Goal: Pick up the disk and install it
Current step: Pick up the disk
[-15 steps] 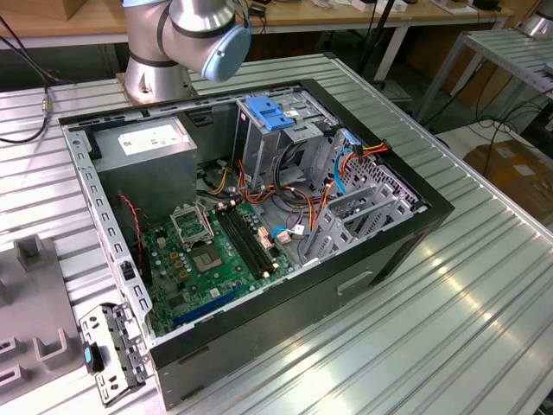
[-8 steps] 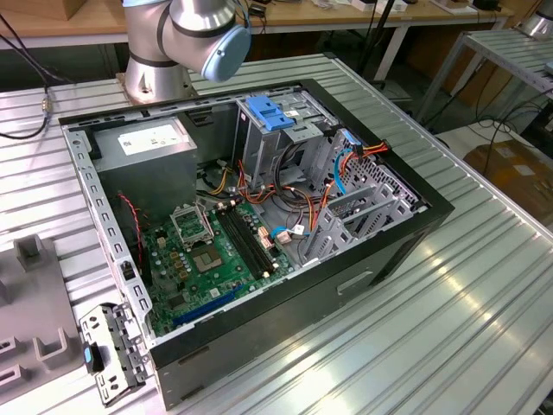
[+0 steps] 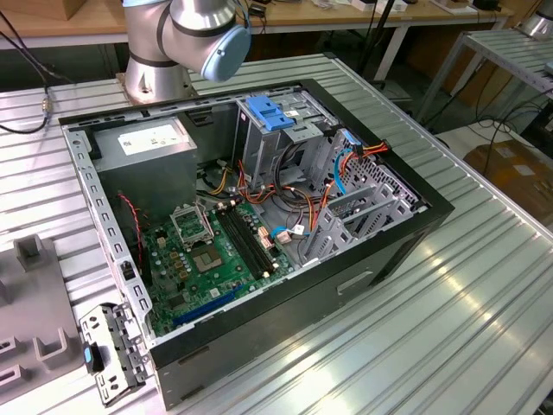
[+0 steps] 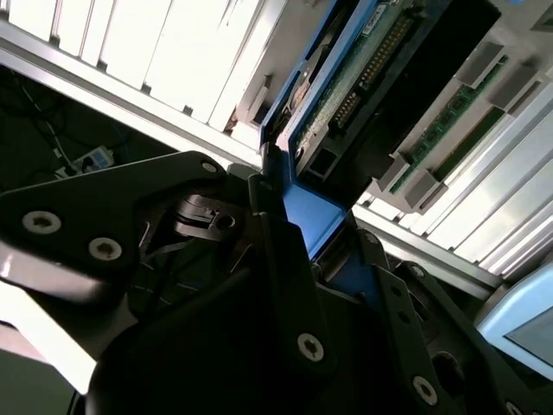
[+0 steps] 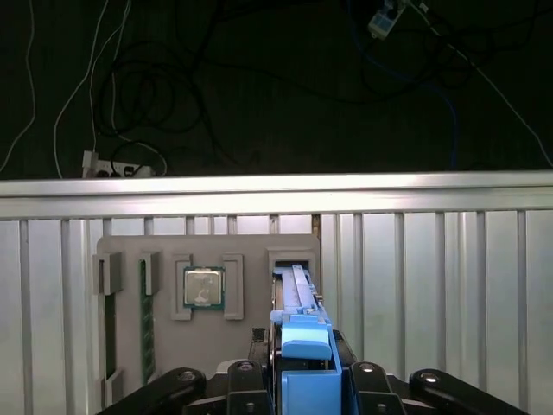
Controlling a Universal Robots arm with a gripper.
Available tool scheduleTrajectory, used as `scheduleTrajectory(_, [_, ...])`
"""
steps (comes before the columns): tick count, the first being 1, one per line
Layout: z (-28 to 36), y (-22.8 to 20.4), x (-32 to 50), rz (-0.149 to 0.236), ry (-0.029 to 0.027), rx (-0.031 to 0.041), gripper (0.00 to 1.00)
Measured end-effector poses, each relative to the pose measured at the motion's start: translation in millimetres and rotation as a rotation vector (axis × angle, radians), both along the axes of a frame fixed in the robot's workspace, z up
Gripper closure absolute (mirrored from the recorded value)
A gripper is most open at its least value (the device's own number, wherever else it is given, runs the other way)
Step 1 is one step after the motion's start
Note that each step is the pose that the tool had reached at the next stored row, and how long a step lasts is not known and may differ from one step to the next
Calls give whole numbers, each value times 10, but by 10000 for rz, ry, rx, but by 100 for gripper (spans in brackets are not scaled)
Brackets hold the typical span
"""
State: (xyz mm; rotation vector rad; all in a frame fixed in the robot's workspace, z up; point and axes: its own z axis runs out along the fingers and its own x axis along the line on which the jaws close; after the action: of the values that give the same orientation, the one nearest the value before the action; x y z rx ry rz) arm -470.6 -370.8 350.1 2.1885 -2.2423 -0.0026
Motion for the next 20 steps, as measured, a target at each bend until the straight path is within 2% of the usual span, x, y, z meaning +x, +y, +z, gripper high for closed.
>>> scheduleTrajectory(1, [18,0,0,0,0,-7,63])
scheduleTrajectory(2, [72,0,0,0,0,-29,63])
scheduleTrajectory(5, [183,0,0,-1,0,-73,63])
scheduleTrajectory(11, [339,0,0,0,0,-112,63])
scheduleTrajectory(19, [440,0,0,0,-1,-113,63])
scheduleTrajectory(20, [444,1,-1,-1,-1,-88,63])
